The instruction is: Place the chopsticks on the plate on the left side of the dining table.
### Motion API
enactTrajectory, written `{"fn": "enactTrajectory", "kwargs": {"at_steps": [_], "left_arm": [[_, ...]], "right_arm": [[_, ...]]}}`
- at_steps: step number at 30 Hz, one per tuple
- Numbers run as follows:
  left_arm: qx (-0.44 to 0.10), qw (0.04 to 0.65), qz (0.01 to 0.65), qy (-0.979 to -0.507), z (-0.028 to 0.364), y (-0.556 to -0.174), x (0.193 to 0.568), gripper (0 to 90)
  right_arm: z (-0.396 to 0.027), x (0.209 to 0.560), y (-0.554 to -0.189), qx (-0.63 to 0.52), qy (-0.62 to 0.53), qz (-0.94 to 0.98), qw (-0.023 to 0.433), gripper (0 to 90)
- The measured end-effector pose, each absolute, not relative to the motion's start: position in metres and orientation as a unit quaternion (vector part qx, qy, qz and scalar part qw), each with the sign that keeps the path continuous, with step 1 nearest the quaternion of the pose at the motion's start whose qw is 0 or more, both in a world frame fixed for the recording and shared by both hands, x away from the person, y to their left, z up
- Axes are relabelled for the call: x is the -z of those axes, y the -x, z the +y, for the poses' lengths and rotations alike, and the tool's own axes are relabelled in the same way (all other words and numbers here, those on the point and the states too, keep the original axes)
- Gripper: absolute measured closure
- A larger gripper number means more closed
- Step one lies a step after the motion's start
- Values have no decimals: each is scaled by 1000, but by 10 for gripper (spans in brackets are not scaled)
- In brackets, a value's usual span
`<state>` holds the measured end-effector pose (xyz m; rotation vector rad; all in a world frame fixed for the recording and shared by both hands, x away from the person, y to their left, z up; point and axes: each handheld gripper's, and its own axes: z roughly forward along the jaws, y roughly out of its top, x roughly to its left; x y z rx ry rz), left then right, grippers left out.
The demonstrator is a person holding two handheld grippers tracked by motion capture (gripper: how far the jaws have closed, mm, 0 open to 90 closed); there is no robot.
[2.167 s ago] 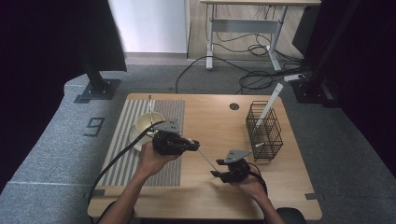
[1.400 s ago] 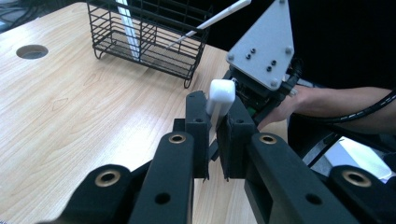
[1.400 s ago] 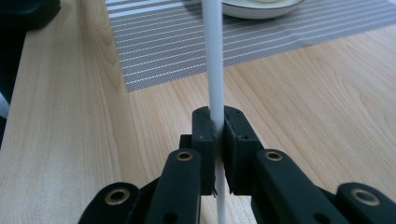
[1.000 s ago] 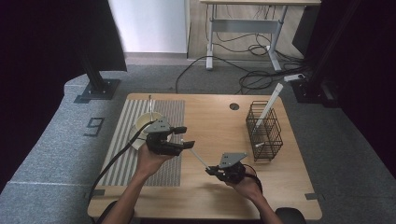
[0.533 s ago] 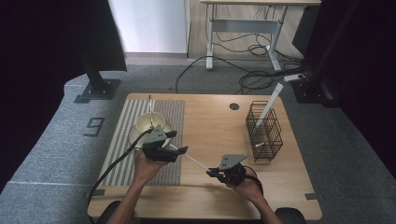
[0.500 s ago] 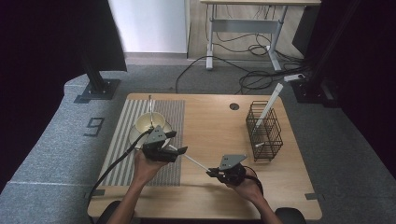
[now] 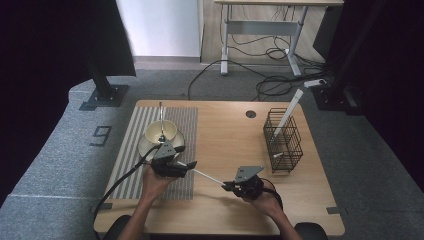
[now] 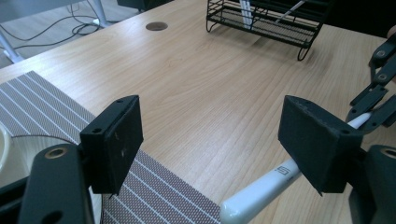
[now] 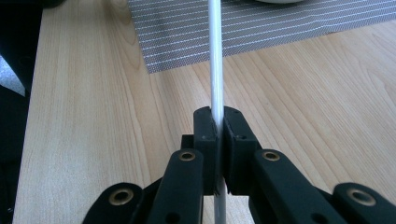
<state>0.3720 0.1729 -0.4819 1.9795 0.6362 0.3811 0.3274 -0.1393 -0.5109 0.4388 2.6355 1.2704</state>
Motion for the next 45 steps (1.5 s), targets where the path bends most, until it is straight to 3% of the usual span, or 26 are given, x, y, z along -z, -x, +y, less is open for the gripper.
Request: {"fn": "enactTrajectory", "kwargs": {"at_steps": [12, 17, 23, 30, 40, 45], "left_arm": [[-158, 486, 277, -814, 185, -374, 487, 206], [-128, 495, 265, -818, 188, -370, 483, 165], [-110, 450, 233, -855, 174, -362, 494, 147], [-139, 405, 175, -886, 158, -351, 499, 245], [-164, 378, 125, -903, 153, -341, 501, 536], [-160, 371, 109, -908, 155, -339, 500, 597]], "right_arm": [[-140, 516, -331, -410, -152, 896, 76, 851], [-141, 517, -336, -400, -154, 901, 66, 850], [-141, 514, -338, -386, -149, 909, 59, 850], [-142, 508, -341, -369, -134, 918, 49, 850], [-136, 502, -343, -339, -112, 933, 43, 849], [-135, 500, -343, -333, -104, 936, 43, 849]]}}
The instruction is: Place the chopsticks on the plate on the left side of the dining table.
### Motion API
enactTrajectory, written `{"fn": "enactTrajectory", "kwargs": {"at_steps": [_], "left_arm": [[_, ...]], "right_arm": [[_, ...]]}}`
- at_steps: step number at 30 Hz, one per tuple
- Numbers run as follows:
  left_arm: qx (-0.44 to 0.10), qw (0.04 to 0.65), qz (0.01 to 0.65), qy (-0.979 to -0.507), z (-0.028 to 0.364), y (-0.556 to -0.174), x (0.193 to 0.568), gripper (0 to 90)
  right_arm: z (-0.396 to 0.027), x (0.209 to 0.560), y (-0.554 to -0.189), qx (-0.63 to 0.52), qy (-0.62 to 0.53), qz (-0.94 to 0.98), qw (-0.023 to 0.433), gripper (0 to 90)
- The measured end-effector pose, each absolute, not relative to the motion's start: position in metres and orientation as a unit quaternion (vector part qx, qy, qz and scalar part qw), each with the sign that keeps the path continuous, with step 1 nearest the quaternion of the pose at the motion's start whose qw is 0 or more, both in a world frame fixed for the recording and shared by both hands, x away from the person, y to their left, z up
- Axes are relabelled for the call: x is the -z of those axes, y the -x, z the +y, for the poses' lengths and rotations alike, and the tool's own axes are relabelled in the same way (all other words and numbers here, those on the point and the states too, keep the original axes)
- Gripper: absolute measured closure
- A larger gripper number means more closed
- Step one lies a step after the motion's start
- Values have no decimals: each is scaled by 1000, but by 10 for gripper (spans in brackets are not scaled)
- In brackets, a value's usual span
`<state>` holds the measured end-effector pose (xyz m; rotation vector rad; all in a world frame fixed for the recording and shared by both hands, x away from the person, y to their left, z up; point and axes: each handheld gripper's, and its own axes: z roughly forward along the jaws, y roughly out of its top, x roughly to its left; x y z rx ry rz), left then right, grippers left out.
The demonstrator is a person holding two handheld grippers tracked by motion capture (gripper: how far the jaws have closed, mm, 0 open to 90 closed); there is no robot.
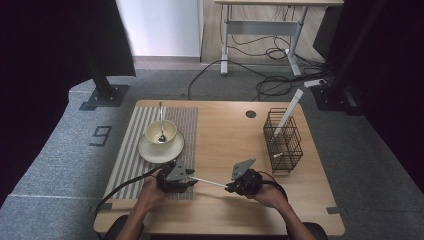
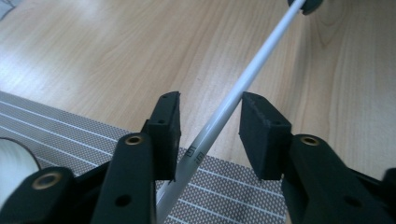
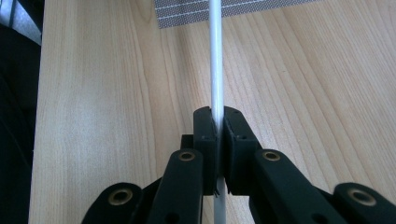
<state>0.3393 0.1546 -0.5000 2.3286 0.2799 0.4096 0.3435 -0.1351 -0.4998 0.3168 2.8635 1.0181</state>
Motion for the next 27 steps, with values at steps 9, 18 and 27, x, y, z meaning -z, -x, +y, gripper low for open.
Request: {"fn": "enactTrajectory", "kwargs": {"at_steps": [9, 18, 27], "left_arm": [[-160, 350, 97, -918, 153, -339, 504, 627], [-165, 325, 73, -928, 150, -336, 505, 700], [-138, 304, 30, -942, 148, -333, 505, 782]], "right_arm": [[-132, 496, -343, -326, -92, 940, 42, 849], [-132, 496, -343, -321, -86, 942, 43, 846], [-135, 496, -346, -325, -84, 941, 55, 810]]}}
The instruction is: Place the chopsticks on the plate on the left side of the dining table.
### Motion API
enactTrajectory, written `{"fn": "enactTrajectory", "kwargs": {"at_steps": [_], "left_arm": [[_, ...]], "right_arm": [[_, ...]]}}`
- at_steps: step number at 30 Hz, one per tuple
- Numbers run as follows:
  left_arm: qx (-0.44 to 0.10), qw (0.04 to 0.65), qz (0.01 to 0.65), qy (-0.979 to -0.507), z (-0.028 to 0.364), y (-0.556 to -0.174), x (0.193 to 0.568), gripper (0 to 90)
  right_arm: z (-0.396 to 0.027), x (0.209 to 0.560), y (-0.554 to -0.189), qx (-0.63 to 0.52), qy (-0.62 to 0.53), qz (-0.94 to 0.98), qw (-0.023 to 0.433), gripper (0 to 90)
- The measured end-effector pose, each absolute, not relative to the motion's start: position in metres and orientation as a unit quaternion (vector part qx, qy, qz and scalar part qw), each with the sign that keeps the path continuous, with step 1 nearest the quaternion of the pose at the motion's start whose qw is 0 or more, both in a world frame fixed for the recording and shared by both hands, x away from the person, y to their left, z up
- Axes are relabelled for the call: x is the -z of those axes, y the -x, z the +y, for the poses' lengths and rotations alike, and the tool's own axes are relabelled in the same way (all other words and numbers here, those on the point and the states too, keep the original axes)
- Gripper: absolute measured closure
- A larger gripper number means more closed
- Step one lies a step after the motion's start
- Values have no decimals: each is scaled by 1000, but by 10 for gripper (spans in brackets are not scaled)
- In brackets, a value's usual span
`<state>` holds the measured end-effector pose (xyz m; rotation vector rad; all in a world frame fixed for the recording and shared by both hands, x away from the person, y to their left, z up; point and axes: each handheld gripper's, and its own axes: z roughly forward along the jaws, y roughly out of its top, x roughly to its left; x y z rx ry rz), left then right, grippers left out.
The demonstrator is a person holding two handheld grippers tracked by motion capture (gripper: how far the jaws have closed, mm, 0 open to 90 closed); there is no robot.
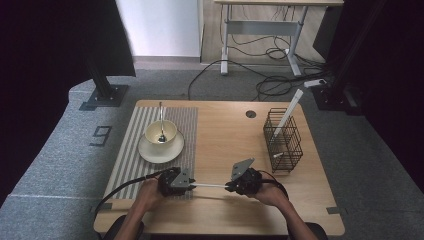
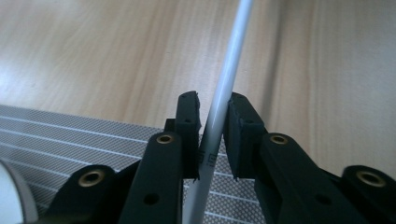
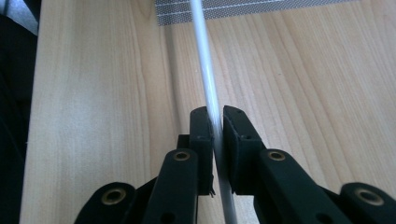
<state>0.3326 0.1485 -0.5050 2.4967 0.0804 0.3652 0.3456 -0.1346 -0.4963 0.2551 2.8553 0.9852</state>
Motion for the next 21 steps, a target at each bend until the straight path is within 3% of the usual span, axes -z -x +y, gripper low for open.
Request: {"fn": "enactTrajectory", "kwargs": {"at_steps": [14, 21], "left_arm": [[-75, 319, 28, -944, 153, -333, 509, 835], [-67, 326, 50, -942, 158, -336, 511, 837]], "right_arm": [[-136, 500, -349, -332, -78, 938, 64, 750], [-135, 503, -351, -326, -93, 937, 88, 519]]}}
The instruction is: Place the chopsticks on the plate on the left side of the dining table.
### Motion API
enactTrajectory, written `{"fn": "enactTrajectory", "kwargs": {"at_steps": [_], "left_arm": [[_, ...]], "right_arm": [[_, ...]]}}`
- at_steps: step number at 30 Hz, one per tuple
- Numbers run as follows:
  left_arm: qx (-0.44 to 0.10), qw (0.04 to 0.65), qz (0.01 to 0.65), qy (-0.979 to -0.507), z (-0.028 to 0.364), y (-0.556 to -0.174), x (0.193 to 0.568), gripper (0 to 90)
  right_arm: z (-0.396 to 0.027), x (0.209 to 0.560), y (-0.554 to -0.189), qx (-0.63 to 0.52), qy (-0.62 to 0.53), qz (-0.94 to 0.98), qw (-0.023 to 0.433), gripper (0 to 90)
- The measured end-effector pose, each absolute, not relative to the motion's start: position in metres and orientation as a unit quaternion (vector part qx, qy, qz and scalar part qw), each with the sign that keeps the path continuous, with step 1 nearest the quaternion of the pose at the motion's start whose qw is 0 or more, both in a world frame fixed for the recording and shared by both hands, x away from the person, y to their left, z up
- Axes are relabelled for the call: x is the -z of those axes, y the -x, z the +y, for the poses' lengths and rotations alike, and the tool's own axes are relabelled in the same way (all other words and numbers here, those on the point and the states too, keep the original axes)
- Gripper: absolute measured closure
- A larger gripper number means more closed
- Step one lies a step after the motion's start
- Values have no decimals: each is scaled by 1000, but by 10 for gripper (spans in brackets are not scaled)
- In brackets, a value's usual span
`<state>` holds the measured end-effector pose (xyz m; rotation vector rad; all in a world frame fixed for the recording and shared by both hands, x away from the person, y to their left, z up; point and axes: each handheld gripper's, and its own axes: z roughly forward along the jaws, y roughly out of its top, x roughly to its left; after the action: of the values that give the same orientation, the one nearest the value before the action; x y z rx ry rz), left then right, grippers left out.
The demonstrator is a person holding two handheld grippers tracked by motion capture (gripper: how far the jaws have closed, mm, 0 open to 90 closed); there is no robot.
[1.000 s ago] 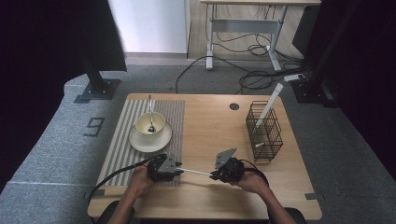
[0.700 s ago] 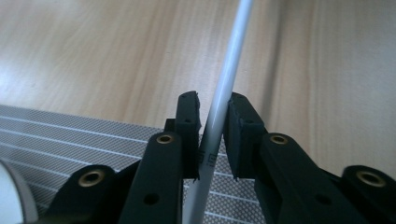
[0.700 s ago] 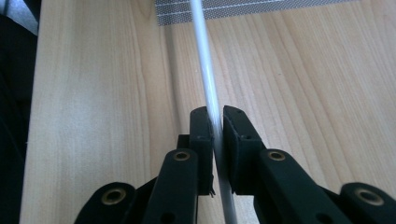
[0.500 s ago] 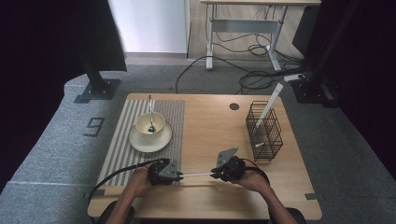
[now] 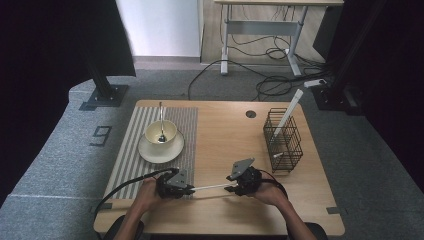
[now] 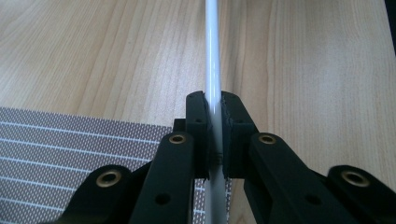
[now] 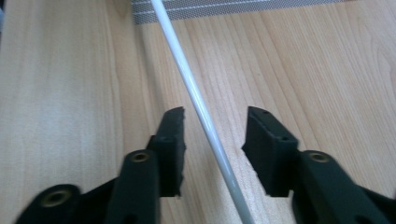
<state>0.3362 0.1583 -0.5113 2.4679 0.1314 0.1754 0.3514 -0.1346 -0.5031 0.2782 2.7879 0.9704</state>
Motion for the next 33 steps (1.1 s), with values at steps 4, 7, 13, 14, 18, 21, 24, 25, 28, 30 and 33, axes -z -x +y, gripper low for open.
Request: {"fn": "enactTrajectory", "kwargs": {"at_steps": [4, 7, 13, 14, 18, 21, 24, 25, 28, 30, 33], "left_arm": [[-63, 336, 64, -937, 163, -338, 512, 838], [-63, 338, 76, -936, 167, -340, 512, 838], [-67, 346, 96, -931, 174, -344, 513, 837], [-66, 349, 100, -929, 176, -344, 513, 838], [-70, 350, 114, -927, 179, -346, 515, 838], [-71, 352, 123, -925, 182, -347, 516, 837], [-72, 352, 130, -924, 184, -348, 517, 838], [-72, 355, 133, -923, 185, -348, 518, 838], [-73, 355, 143, -921, 187, -349, 519, 837], [-73, 355, 150, -920, 188, -350, 520, 838], [-74, 357, 160, -917, 191, -351, 521, 838]], "right_arm": [[-135, 506, -353, -322, -117, 933, 106, 385], [-138, 509, -359, -326, -151, 925, 123, 234], [-143, 513, -364, -329, -195, 915, 132, 126], [-145, 516, -365, -328, -207, 912, 133, 94], [-148, 520, -366, -330, -224, 908, 132, 13], [-152, 525, -367, -337, -242, 900, 134, 0], [-156, 528, -367, -343, -255, 894, 134, 0], [-156, 528, -367, -343, -255, 894, 134, 0], [-160, 532, -366, -347, -265, 890, 133, 0], [-162, 535, -365, -348, -267, 889, 131, 0], [-166, 540, -362, -354, -274, 885, 128, 0]]}}
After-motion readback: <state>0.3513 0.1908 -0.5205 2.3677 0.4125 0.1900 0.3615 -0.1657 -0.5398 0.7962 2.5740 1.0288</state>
